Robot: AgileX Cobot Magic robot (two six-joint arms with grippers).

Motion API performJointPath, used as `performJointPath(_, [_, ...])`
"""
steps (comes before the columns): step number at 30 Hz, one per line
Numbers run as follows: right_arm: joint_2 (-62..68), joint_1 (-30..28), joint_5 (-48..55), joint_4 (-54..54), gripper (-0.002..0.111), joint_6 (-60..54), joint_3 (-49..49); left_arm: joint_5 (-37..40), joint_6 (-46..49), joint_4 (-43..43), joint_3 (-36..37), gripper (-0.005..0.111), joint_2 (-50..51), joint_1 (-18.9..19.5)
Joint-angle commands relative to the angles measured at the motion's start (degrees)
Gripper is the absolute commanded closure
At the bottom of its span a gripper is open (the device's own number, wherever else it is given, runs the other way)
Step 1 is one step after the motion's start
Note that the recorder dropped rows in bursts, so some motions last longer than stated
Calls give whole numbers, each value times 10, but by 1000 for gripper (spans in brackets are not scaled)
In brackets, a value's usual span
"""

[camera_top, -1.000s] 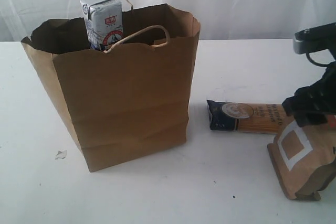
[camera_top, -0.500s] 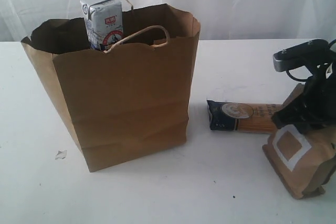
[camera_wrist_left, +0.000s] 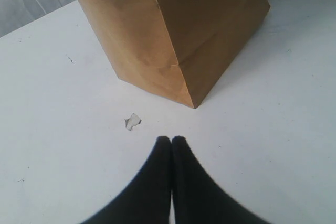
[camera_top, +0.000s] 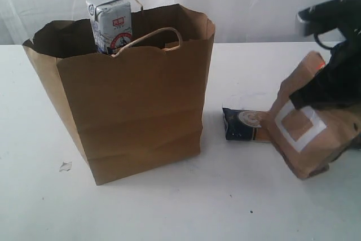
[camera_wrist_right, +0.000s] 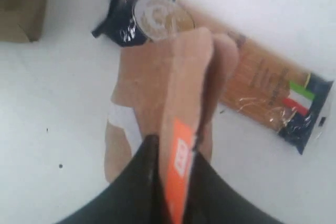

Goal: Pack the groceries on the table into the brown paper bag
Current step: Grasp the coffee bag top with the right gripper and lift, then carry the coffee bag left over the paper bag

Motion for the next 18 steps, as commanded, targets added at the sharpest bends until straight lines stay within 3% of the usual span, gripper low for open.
performJointPath(1, [-44,20,-8,0,108,-11,-52,0,-1,-3,2,106,-2,0])
performJointPath(18, [-36,129,-89,0,108,-36,-244,0,-1,-3,2,106,-2,0])
